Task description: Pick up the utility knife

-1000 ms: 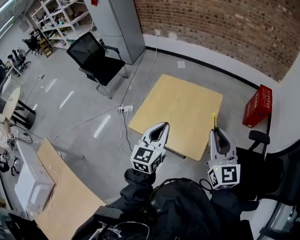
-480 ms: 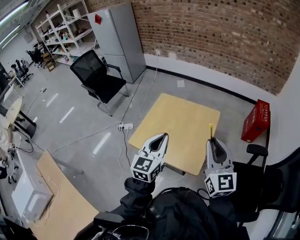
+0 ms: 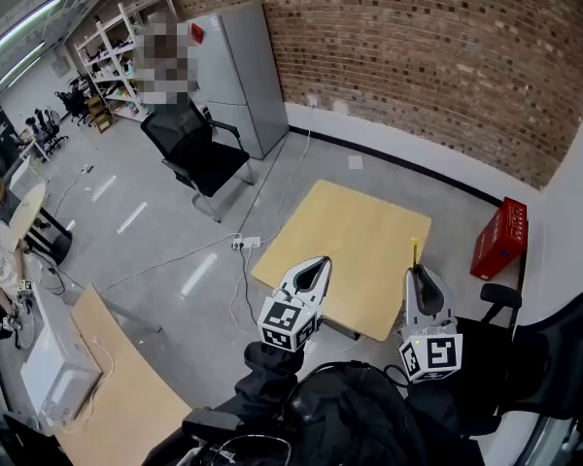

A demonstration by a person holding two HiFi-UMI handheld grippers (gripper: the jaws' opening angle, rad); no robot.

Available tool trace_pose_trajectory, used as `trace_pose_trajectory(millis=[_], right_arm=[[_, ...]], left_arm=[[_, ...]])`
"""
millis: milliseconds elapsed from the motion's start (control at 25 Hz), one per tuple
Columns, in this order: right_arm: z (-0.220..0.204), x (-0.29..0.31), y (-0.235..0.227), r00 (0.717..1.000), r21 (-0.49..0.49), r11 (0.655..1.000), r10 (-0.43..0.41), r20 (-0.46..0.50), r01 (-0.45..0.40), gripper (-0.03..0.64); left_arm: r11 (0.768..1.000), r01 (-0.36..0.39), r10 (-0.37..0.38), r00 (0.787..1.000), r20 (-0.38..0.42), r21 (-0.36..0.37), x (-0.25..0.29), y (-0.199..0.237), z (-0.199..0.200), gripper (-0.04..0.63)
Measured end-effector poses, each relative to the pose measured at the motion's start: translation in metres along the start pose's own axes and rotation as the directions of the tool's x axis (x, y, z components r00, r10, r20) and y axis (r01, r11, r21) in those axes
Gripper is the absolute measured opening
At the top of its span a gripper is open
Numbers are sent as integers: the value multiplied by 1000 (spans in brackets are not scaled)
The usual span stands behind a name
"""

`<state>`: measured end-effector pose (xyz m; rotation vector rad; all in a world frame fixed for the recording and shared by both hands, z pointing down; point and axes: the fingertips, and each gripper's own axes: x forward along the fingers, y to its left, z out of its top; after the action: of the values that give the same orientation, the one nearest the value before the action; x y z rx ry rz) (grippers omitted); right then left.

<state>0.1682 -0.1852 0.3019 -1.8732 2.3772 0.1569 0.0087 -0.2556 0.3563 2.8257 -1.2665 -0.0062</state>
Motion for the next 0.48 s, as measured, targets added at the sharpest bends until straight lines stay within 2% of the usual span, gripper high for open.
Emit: trace_pose_trajectory(millis=[480], right_arm=[[1,6,0,1000,3,1000,11,12,-11,67]], left_arm=[[1000,-12,12,1000,-6,-8,3,4,-4,2]])
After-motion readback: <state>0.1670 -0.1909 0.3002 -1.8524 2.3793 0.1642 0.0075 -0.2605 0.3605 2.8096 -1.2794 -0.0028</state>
